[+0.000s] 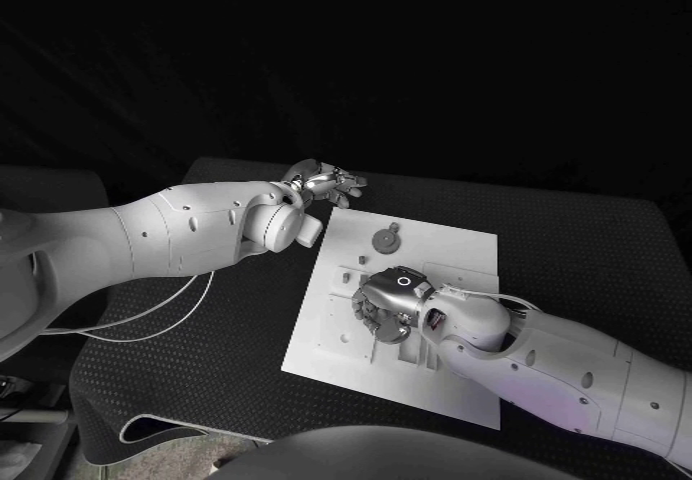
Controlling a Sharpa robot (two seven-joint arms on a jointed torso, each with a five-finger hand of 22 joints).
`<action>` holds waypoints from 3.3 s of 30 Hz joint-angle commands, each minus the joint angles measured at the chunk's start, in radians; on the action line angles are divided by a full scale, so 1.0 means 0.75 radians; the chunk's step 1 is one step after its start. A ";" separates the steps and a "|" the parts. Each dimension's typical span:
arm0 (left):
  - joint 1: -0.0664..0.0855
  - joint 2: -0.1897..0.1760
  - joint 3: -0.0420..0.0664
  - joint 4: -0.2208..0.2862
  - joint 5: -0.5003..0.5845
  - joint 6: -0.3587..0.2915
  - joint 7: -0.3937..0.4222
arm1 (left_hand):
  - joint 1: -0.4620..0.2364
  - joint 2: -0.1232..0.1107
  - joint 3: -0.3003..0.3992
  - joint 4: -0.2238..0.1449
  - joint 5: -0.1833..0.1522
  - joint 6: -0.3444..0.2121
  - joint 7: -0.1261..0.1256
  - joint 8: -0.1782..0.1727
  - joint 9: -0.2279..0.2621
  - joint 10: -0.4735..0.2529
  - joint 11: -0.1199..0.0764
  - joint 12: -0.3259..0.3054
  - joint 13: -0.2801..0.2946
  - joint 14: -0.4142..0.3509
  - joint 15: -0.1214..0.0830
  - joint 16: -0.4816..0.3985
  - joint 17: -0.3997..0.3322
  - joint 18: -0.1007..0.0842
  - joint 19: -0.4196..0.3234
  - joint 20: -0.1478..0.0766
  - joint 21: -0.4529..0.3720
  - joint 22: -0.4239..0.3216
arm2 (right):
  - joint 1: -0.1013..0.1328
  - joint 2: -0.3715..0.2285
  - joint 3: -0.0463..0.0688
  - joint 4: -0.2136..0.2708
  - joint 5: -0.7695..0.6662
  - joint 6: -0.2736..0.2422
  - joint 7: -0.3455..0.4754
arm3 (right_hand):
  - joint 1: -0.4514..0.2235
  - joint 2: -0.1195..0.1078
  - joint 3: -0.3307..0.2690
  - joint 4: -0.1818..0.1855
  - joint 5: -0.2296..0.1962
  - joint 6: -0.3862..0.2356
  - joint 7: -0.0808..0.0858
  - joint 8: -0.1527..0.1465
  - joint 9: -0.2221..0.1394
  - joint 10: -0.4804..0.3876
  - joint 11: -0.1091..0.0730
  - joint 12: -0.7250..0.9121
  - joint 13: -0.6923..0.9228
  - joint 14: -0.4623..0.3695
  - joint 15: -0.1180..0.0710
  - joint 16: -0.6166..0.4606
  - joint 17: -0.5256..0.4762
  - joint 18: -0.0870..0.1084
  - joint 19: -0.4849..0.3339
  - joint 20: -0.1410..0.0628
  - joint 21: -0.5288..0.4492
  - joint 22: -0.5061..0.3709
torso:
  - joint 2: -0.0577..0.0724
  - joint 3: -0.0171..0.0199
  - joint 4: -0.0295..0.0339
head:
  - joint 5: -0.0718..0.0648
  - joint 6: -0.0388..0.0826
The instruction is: Assemble the parts on the task board
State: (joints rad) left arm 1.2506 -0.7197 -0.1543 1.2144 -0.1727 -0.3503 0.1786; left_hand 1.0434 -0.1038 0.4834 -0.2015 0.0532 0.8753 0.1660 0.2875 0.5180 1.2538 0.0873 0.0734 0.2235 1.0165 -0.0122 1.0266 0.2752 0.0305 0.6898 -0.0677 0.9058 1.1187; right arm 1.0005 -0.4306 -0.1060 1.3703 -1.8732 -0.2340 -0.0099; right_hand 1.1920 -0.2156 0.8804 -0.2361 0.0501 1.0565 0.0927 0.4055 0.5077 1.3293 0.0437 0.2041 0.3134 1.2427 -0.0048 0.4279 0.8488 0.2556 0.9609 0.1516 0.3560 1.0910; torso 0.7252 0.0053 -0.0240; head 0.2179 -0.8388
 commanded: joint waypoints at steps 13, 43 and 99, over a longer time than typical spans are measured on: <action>0.004 -0.003 0.001 0.006 0.002 0.017 0.002 | -0.012 0.001 -0.006 -0.002 0.002 -0.010 0.002 0.005 -0.002 0.001 0.007 0.001 0.002 0.010 0.003 -0.009 0.002 0.001 0.004 -0.052 -0.006 0.002 | -0.004 -0.003 -0.008 -0.037 0.045 0.104 -0.026 | -0.082 -0.036 -0.081 -0.011 0.014 -0.119 0.057 -0.095 -0.019 -0.139 0.066 -0.098 -0.015 -0.080 0.046 -0.106 0.003 -0.005 -0.114 0.033 -0.053 0.001 | 0.000 -0.0004 -0.0014 | 0.000 -0.004; 0.004 -0.014 0.001 -0.008 0.002 0.020 0.001 | -0.013 0.003 -0.006 0.000 0.002 -0.011 0.002 0.007 -0.004 -0.002 0.008 0.000 0.002 0.009 0.004 -0.012 0.003 0.000 0.003 -0.052 -0.008 0.004 | 0.054 -0.151 0.023 0.111 0.261 -0.096 0.020 | -0.147 -0.101 -0.292 -0.001 0.064 -0.258 0.080 -0.176 -0.075 -0.343 0.160 -0.179 -0.120 -0.182 0.100 -0.213 0.021 -0.021 -0.252 0.059 -0.047 0.110 | -0.001 0.0015 -0.0030 | -0.020 0.019; 0.003 -0.015 0.000 -0.020 0.002 0.040 0.000 | -0.015 0.003 -0.007 0.001 0.002 -0.012 0.002 0.009 -0.006 -0.004 0.009 0.000 0.002 0.009 0.005 -0.016 0.005 -0.001 0.001 -0.051 -0.010 0.007 | 0.117 -0.375 0.098 0.157 0.050 0.263 -0.078 | -0.090 -0.060 -0.323 0.046 0.000 -0.153 0.062 -0.092 -0.075 -0.159 0.055 -0.102 -0.129 0.126 -0.028 0.283 0.282 0.008 0.163 -0.114 0.271 0.290 | 0.001 -0.0012 0.0005 | -0.083 0.057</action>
State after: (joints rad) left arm 1.2520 -0.7326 -0.1548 1.1982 -0.1727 -0.3329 0.1729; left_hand 1.0410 -0.1014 0.4834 -0.2015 0.0532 0.8753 0.1660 0.2874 0.5149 1.2538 0.0872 0.0734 0.2238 1.0201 -0.0086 1.0184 0.2780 0.0305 0.6898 -0.0677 0.9021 1.1226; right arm 1.0887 -0.7143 -0.0330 1.4883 -1.7998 -0.0383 -0.0609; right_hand 1.1143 -0.2635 0.6333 -0.2023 0.0542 0.9335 0.1394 0.3330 0.4504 1.2031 0.0837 0.1205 0.2159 1.3370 -0.0179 0.6375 1.0588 0.2535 1.0774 0.0674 0.5554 1.3085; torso 0.7258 0.0047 -0.0227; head 0.1527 -0.7950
